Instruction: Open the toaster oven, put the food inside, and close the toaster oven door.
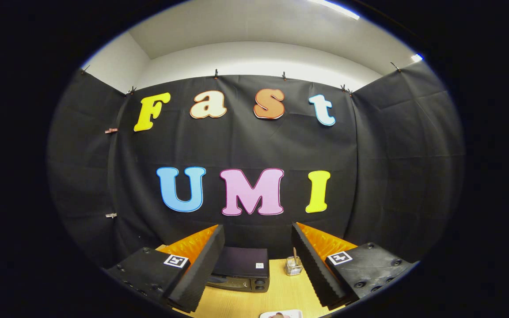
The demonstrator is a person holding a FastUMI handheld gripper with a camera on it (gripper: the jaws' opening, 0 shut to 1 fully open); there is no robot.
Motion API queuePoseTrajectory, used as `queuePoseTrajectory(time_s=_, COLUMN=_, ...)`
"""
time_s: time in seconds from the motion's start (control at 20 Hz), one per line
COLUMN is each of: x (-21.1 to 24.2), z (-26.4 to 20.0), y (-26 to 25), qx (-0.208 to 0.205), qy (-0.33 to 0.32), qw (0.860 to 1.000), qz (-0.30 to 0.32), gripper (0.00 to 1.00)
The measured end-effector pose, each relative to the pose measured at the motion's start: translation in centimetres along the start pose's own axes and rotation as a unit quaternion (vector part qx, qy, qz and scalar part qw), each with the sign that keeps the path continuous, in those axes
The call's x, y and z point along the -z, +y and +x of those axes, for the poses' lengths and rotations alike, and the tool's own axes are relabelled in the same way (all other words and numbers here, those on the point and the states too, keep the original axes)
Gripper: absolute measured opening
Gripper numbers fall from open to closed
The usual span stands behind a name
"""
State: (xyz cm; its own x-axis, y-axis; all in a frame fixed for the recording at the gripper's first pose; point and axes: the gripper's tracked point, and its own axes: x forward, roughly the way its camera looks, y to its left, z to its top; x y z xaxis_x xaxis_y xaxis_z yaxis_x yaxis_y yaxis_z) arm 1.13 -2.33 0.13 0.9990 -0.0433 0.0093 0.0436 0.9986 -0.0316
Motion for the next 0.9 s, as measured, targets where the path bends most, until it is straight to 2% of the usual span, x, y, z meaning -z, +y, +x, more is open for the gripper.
queuePoseTrajectory(time_s=0.4, x=2.8, z=3.2, y=4.0, qx=-0.027, qy=0.023, qw=0.999, qz=0.008, gripper=0.98)
queuePoseTrajectory(time_s=0.8, x=11.6, z=9.8, y=11.9, qx=-0.062, qy=0.088, qw=0.994, qz=0.035, gripper=0.98)
queuePoseTrajectory(time_s=0.9, x=14.3, z=11.3, y=12.6, qx=-0.055, qy=0.104, qw=0.992, qz=0.039, gripper=0.99)
